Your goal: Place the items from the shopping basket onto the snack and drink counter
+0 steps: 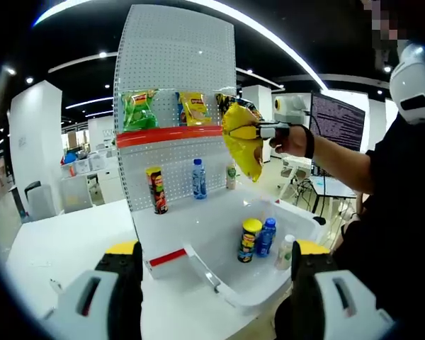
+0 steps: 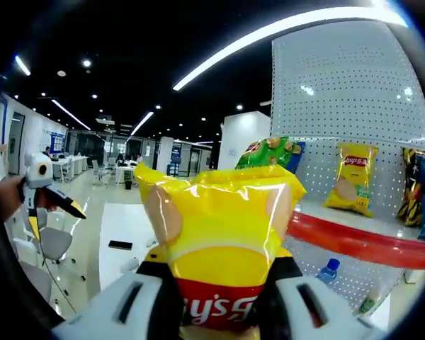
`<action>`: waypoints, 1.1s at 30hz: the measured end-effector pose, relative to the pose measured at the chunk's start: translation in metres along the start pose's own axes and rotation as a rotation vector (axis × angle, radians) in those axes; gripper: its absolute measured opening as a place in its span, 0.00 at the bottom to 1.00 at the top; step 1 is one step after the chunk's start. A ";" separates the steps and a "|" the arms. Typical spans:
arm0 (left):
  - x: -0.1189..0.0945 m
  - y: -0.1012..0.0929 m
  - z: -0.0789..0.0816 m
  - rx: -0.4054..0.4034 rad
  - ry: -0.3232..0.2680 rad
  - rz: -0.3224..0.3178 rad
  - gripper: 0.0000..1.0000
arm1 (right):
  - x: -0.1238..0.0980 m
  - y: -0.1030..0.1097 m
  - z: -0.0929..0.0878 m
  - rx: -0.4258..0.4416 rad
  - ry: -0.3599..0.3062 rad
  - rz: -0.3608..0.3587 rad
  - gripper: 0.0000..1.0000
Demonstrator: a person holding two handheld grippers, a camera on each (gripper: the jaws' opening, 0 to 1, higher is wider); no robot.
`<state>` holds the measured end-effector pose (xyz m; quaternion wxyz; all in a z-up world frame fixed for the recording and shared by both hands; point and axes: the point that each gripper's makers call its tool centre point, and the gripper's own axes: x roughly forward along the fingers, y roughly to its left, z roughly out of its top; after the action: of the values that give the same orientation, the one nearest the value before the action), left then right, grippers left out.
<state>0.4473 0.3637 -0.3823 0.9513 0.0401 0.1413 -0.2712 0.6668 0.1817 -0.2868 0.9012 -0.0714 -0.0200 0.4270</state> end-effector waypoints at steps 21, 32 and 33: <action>-0.013 0.000 0.004 -0.006 -0.037 0.019 0.86 | 0.028 -0.147 0.078 0.107 -0.070 -0.314 0.37; -0.019 0.005 0.003 -0.013 -0.042 0.040 0.86 | 0.049 -0.184 0.094 0.152 -0.073 -0.400 0.37; -0.019 0.006 0.003 -0.013 -0.042 0.042 0.86 | 0.052 -0.189 0.096 0.157 -0.073 -0.414 0.37</action>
<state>0.4353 0.3776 -0.3737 0.9598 0.0314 0.1221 -0.2509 0.8354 0.1149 -0.1656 0.9711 0.0202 -0.0337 0.2354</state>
